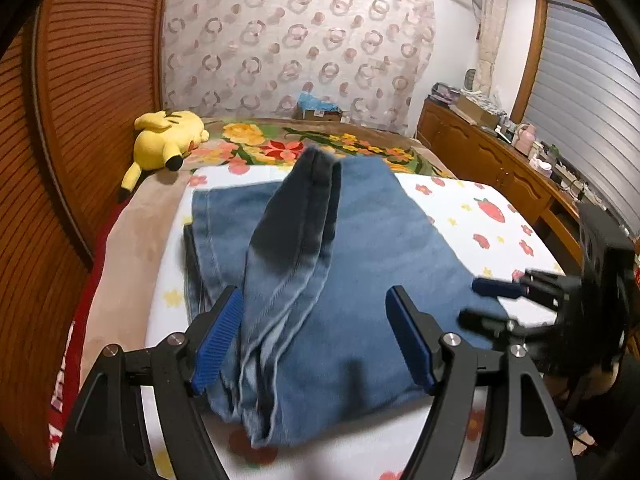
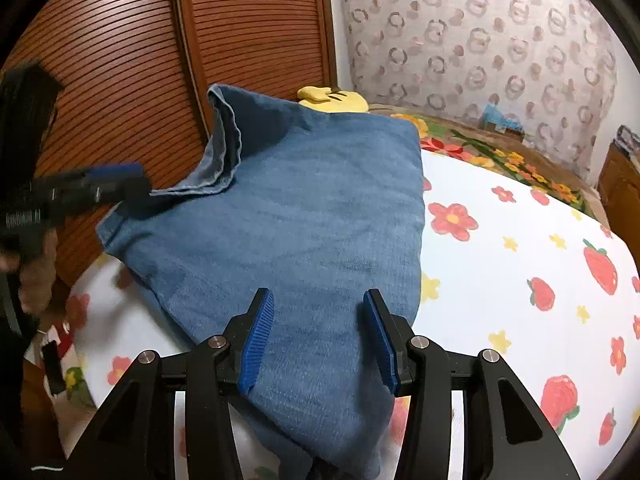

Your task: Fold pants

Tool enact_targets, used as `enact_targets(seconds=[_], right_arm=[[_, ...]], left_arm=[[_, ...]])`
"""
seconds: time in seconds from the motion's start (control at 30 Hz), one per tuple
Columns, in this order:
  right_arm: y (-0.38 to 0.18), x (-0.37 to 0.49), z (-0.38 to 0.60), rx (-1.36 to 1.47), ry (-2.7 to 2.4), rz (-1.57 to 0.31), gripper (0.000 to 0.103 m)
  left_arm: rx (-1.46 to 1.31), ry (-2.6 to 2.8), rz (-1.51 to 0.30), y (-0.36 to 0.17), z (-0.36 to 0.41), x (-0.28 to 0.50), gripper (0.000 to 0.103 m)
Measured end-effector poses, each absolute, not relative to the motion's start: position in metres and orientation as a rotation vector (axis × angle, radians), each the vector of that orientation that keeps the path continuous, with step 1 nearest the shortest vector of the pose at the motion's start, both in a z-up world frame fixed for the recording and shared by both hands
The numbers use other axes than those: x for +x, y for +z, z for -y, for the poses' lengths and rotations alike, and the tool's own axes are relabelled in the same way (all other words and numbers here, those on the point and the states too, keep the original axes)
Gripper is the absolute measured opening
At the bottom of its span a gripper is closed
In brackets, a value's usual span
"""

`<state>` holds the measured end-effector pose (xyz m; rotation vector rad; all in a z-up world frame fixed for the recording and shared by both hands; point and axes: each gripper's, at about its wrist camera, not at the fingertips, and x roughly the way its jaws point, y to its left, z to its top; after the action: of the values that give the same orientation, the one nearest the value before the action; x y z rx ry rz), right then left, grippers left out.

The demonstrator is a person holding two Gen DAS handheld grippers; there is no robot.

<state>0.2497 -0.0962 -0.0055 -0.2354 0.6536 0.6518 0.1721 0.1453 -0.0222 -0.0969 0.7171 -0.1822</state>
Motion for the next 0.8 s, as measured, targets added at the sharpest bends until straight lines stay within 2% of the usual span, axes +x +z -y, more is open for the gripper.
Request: enact_targets(seconds=[0.3, 0.57, 0.67, 0.8], right_arm=[[-0.013, 0.241, 0.097, -0.204, 0.628, -0.653, 0.048], [-0.019, 0.232, 0.099, -0.221, 0.614, -0.633, 0.048], [-0.020, 0.228, 0.101, -0.217, 0.619, -0.634, 0.048], [-0.020, 0.227, 0.103, -0.208, 0.627, -0.638, 0.048]], left_arm=[[-0.012, -0.182, -0.710, -0.003, -0.124, 0.206, 0.071], [0.072, -0.089, -0.757, -0.008, -0.117, 0.243, 0.066], [0.086, -0.055, -0.778, -0.012, -0.122, 0.255, 0.060], [0.106, -0.040, -0.770, -0.011, -0.130, 0.257, 0.038]])
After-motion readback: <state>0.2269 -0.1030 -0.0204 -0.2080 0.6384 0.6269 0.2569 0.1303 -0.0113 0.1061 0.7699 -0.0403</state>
